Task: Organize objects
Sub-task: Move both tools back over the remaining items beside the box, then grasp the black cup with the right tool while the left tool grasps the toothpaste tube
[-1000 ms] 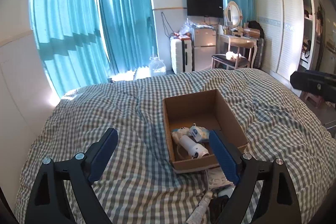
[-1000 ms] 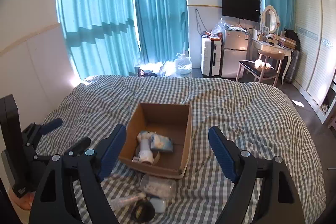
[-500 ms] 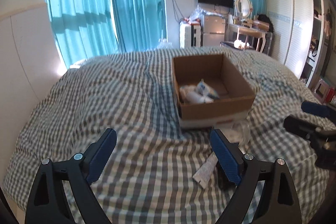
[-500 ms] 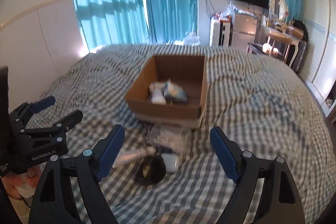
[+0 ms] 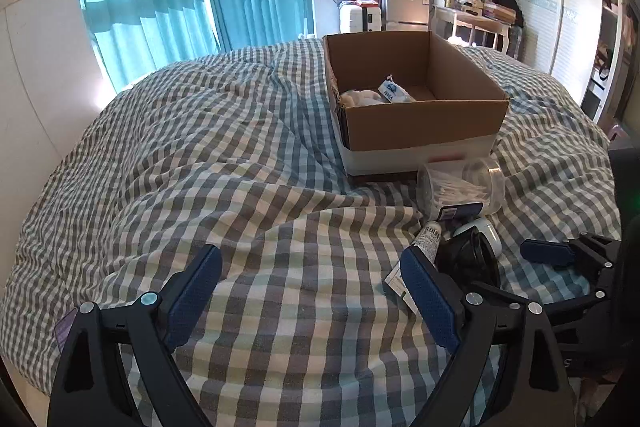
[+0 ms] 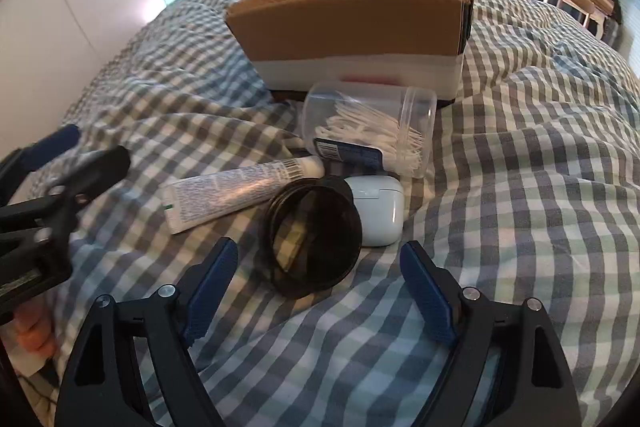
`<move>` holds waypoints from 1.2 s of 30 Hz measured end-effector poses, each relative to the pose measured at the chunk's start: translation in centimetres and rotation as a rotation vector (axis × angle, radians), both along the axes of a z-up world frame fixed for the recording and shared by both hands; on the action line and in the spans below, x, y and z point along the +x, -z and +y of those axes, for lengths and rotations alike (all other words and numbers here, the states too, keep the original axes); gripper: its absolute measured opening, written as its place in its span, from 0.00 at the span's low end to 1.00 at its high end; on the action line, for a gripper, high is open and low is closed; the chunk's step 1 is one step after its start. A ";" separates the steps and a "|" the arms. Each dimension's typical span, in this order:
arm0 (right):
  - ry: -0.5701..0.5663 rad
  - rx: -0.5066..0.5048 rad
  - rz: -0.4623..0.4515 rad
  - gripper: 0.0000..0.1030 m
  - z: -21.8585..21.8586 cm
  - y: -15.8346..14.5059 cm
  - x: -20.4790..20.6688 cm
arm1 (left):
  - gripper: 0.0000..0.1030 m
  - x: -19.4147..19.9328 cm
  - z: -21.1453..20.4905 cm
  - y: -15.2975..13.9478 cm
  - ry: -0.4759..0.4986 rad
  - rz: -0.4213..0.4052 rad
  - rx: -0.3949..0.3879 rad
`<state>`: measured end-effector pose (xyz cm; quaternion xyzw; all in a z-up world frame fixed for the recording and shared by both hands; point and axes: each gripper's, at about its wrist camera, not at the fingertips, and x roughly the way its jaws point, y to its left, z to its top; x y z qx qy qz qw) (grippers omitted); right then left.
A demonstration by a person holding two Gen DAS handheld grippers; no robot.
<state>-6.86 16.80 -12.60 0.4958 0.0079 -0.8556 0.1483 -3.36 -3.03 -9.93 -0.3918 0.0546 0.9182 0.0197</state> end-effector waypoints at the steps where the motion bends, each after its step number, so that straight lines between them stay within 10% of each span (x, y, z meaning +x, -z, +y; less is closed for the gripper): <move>1: -0.005 0.003 -0.001 0.81 -0.2 0.1 -0.1 | 0.91 0.0 0.0 0.0 -0.001 -0.001 0.000; 12: -0.016 0.061 -0.047 0.61 -1.2 2.0 -0.7 | 0.91 -0.4 -1.1 0.5 -0.023 -0.025 0.044; 21: 0.013 0.023 0.068 0.57 0.6 -2.2 1.4 | 0.91 -0.6 0.0 0.5 -0.010 -0.029 -0.006; 23: 0.024 0.007 0.081 0.28 1.2 -3.1 1.4 | 0.91 -0.7 0.9 0.1 0.013 -0.021 -0.022; 36: 0.059 0.000 0.123 0.27 4.2 -5.0 0.8 | 0.91 -3.6 5.9 1.3 0.128 -0.083 -0.046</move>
